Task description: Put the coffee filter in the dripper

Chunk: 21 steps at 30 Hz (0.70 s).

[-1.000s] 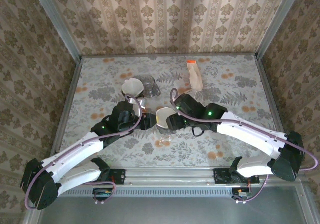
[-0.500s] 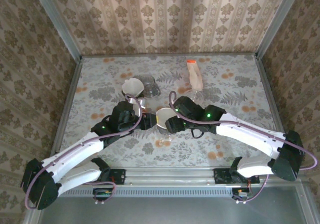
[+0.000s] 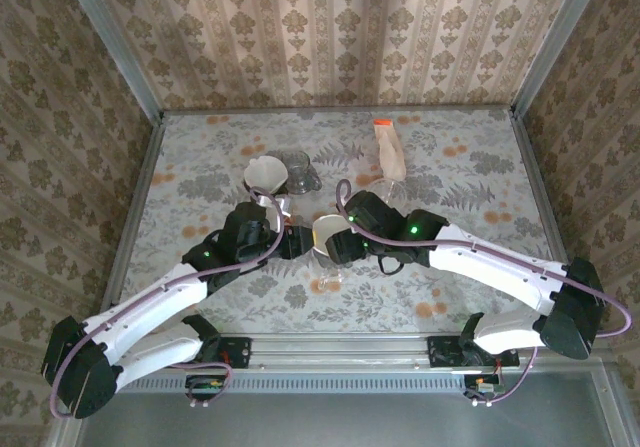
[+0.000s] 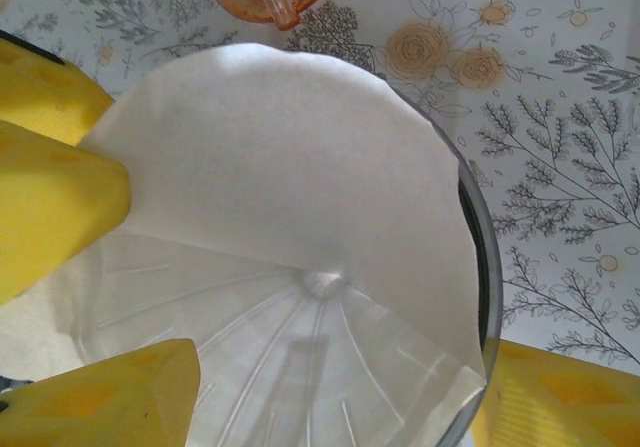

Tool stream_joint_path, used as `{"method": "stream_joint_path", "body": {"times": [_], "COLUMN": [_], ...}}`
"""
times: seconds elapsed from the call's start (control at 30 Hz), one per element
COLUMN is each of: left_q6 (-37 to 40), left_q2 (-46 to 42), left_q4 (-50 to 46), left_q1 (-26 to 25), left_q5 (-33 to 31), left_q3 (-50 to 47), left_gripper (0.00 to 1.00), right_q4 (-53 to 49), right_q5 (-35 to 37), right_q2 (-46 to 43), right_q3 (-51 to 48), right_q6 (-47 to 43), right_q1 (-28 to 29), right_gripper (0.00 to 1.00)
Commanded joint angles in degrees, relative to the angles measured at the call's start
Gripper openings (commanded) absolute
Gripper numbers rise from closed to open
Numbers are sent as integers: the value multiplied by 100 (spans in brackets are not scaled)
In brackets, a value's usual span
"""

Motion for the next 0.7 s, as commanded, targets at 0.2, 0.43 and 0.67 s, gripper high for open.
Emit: {"method": "stream_joint_path", "body": {"times": [0.2,0.43,0.67], "left_q6": [-65,-75,-87], "left_q2": [47,63,63], "left_q4": [153,160,139], "left_q1": [-40,-42,-24], "left_q5": [-40,-31,-49], "left_q3": [-77,-69,-60], "left_gripper": [32,32,32], "right_q4": [122,36,23], "right_q5": [-339,-57,599], "right_q2": [267,164,-302], "right_q3": [235,252,281], "right_q6": [91,81,82], "right_q1": [73,82,23], "right_gripper": [71,71,72]}}
